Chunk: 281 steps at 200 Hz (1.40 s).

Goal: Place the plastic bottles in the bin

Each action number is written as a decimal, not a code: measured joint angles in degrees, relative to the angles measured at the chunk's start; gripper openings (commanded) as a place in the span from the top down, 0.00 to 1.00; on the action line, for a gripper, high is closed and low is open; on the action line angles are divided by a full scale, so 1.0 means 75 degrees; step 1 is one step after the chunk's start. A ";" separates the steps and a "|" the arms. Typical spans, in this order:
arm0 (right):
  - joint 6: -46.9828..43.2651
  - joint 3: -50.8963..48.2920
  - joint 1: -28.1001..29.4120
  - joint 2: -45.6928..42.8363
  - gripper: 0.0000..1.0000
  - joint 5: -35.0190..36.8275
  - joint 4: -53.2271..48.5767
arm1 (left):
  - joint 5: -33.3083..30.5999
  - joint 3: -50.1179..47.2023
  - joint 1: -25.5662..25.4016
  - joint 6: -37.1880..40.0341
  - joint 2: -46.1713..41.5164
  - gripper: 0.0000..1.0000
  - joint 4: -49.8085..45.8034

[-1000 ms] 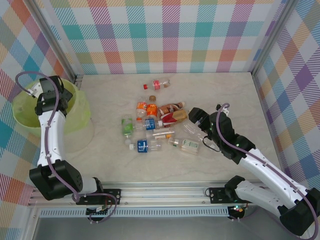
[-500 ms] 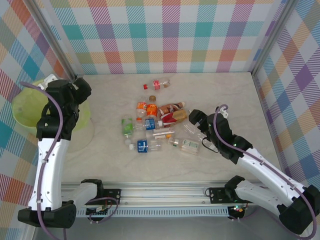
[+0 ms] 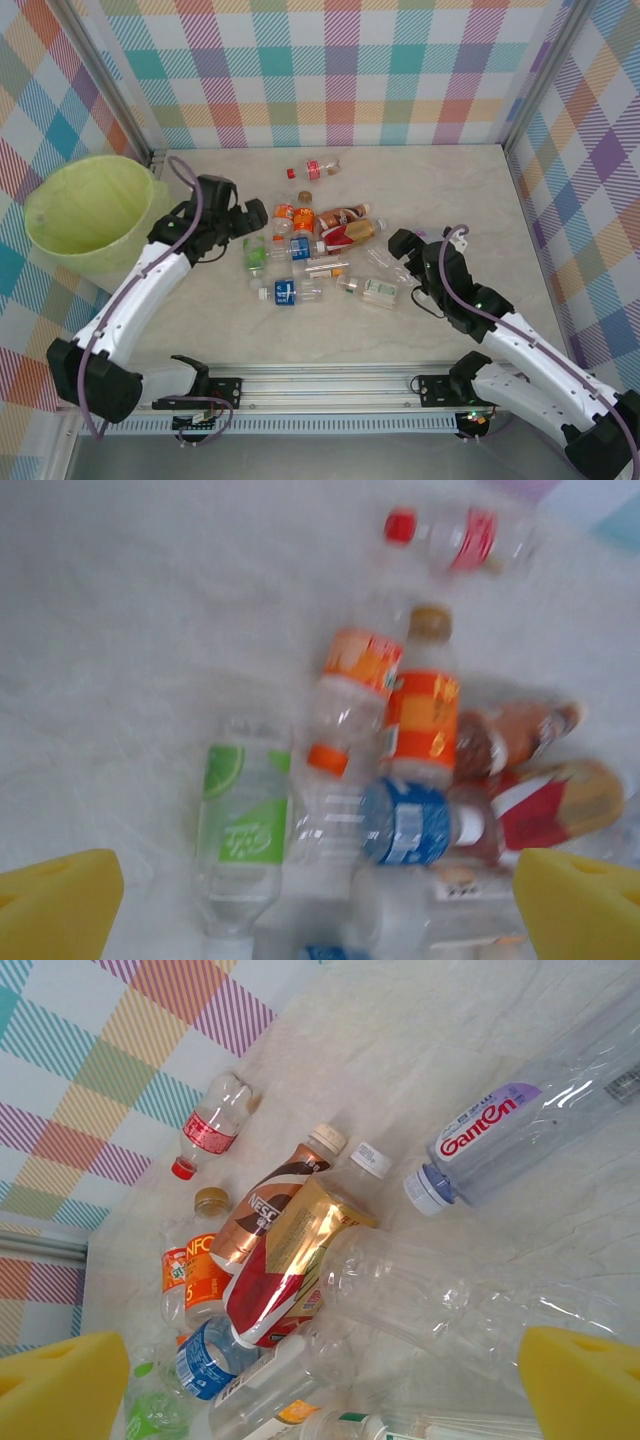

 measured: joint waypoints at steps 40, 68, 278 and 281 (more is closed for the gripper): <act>-0.0525 -0.0038 0.0000 -0.0274 0.00 -0.0152 0.0122 | 0.0545 -0.1116 -0.0032 0.0516 0.0239 0.00 0.0096; -0.1553 -0.0055 0.0000 -0.0277 0.00 -0.0440 0.0323 | 0.1026 -0.1979 -0.0032 0.0746 0.0003 0.00 0.0545; -0.3879 0.0495 0.0003 0.1189 0.00 -0.1719 0.0921 | 0.0262 -0.2731 -0.0023 0.1609 0.2629 0.21 0.3675; -0.3879 0.0495 0.0003 0.1189 0.00 -0.1719 0.0921 | 0.0265 -0.2704 -0.0023 0.1617 0.2661 0.22 0.3675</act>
